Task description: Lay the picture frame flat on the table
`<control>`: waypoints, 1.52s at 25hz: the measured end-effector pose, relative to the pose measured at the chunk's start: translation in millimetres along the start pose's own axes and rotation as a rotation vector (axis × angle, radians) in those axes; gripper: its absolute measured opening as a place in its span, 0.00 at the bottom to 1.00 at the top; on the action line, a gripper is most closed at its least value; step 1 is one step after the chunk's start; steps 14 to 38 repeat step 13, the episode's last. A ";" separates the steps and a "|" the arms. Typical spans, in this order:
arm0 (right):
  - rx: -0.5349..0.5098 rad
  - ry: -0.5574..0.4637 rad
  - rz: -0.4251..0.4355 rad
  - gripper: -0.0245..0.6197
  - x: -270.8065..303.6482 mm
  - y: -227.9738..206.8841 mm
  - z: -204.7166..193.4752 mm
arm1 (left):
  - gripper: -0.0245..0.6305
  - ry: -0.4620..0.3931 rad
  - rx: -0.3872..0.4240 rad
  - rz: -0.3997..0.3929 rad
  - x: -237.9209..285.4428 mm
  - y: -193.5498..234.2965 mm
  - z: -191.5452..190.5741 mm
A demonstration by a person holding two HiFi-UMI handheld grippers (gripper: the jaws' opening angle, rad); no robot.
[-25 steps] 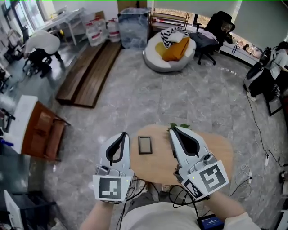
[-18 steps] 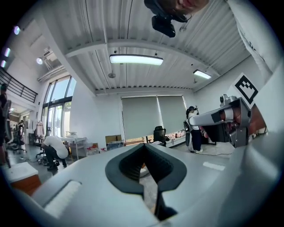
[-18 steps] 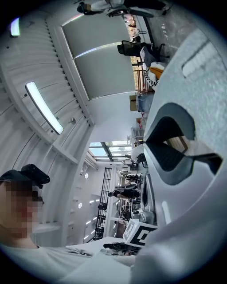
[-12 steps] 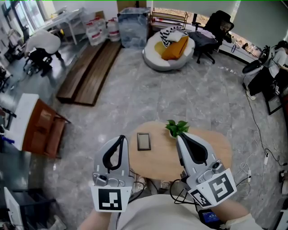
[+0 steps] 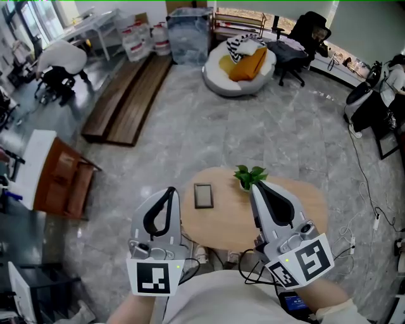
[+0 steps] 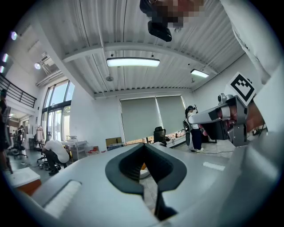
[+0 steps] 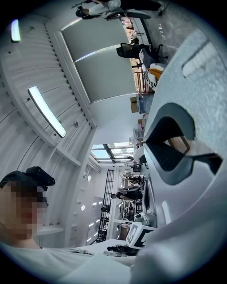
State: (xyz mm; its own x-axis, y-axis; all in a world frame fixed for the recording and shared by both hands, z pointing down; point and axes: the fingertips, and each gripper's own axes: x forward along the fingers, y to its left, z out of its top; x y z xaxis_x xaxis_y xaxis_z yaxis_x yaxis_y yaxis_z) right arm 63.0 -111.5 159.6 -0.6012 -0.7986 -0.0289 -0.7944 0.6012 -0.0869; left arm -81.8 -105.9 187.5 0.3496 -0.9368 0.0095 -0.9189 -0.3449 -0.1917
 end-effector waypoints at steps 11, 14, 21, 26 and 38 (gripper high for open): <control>0.046 -0.006 -0.002 0.04 0.9 -4.0 0.7 | 0.07 -0.006 0.050 -0.023 4.6 -7.9 12.2; 0.043 -0.008 -0.002 0.04 1.3 -2.9 1.0 | 0.07 -0.006 0.052 -0.026 4.4 -8.3 12.4; 0.043 -0.008 -0.002 0.04 1.3 -2.9 1.0 | 0.07 -0.006 0.052 -0.026 4.4 -8.3 12.4; 0.043 -0.008 -0.002 0.04 1.3 -2.9 1.0 | 0.07 -0.006 0.052 -0.026 4.4 -8.3 12.4; 0.043 -0.008 -0.002 0.04 1.3 -2.9 1.0 | 0.07 -0.006 0.052 -0.026 4.4 -8.3 12.4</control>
